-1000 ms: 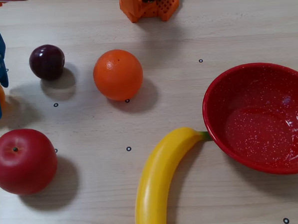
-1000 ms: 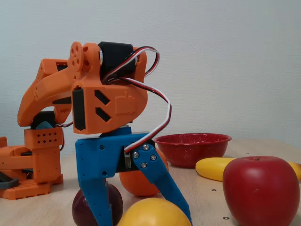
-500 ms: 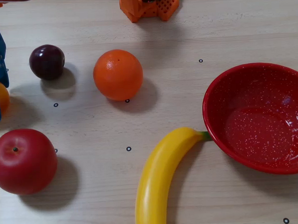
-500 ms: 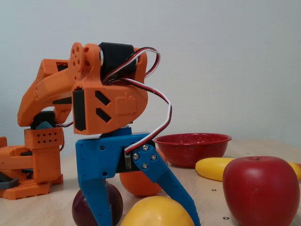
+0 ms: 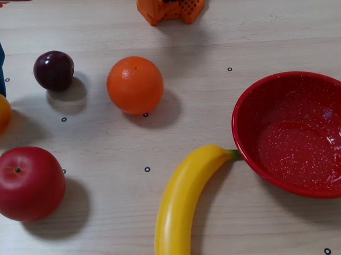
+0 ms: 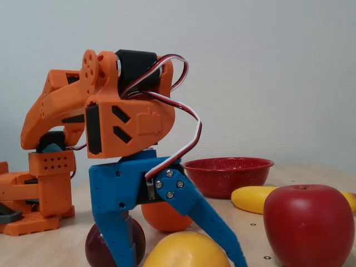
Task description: Put peach in the red bowl.
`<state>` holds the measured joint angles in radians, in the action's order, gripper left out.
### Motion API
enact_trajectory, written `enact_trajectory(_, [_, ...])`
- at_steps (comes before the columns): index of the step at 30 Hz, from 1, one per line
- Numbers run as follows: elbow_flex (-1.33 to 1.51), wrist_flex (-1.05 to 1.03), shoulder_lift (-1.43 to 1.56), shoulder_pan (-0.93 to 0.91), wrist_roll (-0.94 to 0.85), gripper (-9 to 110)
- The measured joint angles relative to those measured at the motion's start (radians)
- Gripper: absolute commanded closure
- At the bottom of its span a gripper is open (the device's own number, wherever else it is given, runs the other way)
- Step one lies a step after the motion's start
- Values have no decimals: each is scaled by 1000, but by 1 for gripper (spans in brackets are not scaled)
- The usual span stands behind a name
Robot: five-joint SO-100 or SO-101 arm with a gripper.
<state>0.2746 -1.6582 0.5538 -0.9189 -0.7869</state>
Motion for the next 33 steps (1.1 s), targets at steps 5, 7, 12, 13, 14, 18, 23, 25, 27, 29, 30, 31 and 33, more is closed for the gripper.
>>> enact_trajectory(5, [0,11,0,0,15,60])
enact_trajectory(7, [0,23,0,0,17,60])
enact_trajectory(12, [2,60,0,-2,25,60])
enact_trajectory(13, [5,66,0,-2,25,60])
enact_trajectory(14, [23,78,0,-2,25,61])
enact_trajectory(18, [34,92,0,-3,32,61])
enact_trajectory(23, [34,92,0,-3,32,62])
enact_trajectory(25, [34,92,0,-3,31,62])
enact_trajectory(27, [34,92,0,-3,31,63])
enact_trajectory(29, [34,92,0,-3,31,63])
enact_trajectory(30, [35,92,0,-3,29,64])
enact_trajectory(31, [41,92,0,-3,29,65])
enact_trajectory(33, [41,92,0,-3,28,65])
